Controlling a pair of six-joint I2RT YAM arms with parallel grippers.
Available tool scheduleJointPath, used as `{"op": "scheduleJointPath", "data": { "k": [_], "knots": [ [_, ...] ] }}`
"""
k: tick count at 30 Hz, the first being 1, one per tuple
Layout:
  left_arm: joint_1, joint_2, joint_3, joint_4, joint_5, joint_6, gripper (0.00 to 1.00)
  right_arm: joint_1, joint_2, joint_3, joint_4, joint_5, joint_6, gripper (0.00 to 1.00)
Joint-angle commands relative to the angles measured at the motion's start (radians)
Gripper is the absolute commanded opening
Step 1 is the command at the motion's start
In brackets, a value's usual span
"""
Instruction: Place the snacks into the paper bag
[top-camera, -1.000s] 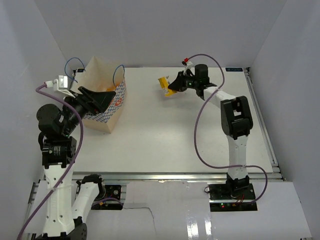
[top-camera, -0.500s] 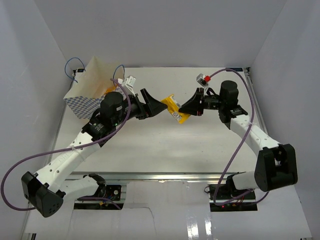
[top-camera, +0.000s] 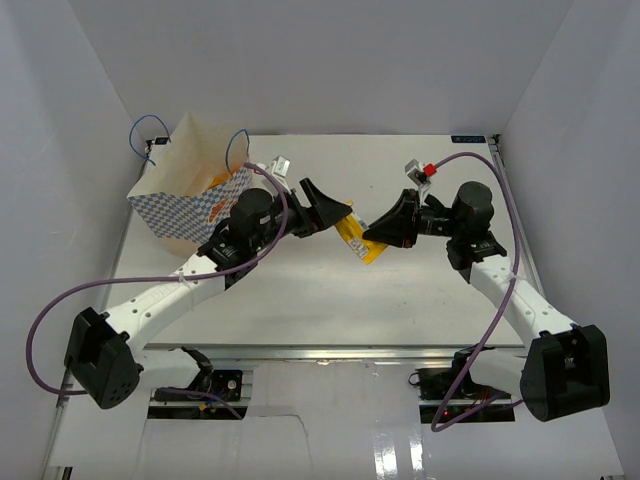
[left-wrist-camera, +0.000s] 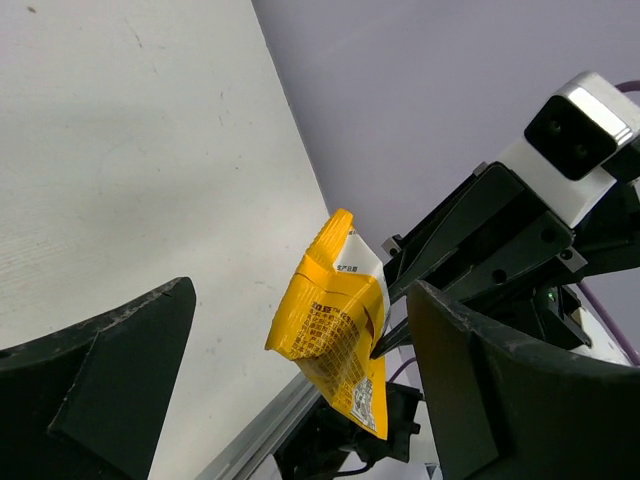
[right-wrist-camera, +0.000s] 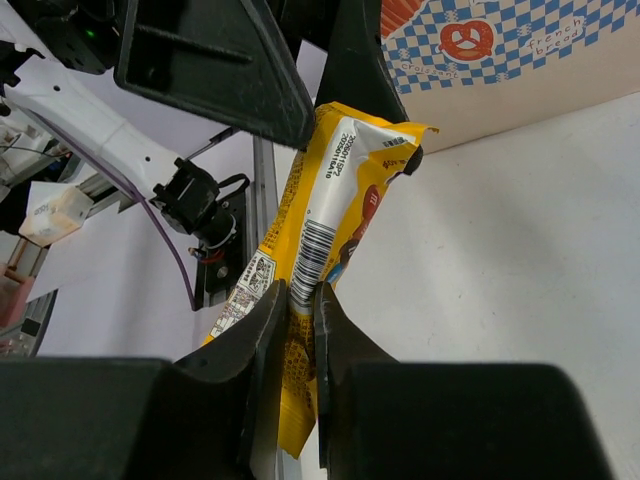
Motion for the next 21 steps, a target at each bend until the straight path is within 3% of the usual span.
{"op": "scheduleJointPath", "data": {
  "k": [1,8,19,21],
  "knots": [
    [-0.019,0.007,0.036,0.064,0.041,-0.014,0.96,0.010,0.001,0.002,0.083,0.013,0.034,0.08],
    [-0.031,-0.012,-0.014,0.113,0.054,-0.055,0.72,0.020,0.034,0.018,0.123,0.031,0.051,0.08],
    [-0.031,-0.035,-0.033,0.130,0.064,-0.090,0.45,0.071,0.071,0.032,0.126,0.048,0.037,0.08],
    [-0.031,-0.046,-0.045,0.130,0.055,-0.092,0.39,0.071,0.070,0.037,0.126,0.046,0.035,0.12]
  ]
}}
